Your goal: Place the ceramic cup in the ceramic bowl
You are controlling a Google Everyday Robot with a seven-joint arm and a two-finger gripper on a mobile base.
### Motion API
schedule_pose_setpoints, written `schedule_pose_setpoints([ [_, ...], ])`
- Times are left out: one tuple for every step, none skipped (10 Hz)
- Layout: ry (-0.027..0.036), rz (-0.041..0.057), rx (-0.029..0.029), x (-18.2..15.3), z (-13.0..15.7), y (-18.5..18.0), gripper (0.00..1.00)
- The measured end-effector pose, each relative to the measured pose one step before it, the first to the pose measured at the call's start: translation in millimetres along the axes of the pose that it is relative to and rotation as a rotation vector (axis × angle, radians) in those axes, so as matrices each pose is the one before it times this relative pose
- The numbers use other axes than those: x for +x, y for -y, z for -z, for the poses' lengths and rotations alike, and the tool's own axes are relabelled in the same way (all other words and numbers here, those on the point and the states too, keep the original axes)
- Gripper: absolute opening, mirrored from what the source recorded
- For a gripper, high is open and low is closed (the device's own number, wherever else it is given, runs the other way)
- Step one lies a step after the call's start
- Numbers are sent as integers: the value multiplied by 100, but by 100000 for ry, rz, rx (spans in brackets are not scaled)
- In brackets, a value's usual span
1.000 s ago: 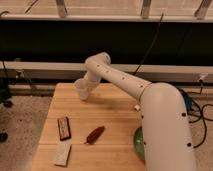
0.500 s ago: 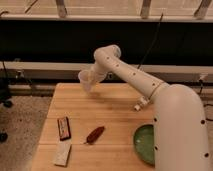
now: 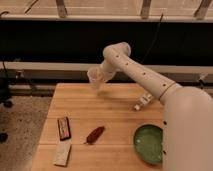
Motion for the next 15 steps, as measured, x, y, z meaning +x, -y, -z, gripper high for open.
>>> schedule_pose_setpoints([
  [-467,-922,-972,259,498,-696,0],
  [-400,-1103,-1134,204,708,-890,0],
  [-210,-741,-850,85,590,-715,0],
  [30,-404,-628,-34,545,-543,0],
  [155,-902,-340,-20,1437,-952,0],
  [-210,-1079,258,280,1268,-510,0],
  [-342,-790,136,397,1182,-531,0],
  [230,-463,216,198,919,-293,0],
  [336,-91,-33,-204,154,-362,0],
  [115,-751,84,-349,-302,-513,0],
  [98,-809,94,-462,-454,-1095,0],
  [-123,-921,-115,75,60,-1368,0],
  [70,-714,55,291,621,-1293,0],
  [235,-823,-7,543,1628,-1734,0],
  [74,-518,-104,172,918,-751,0],
])
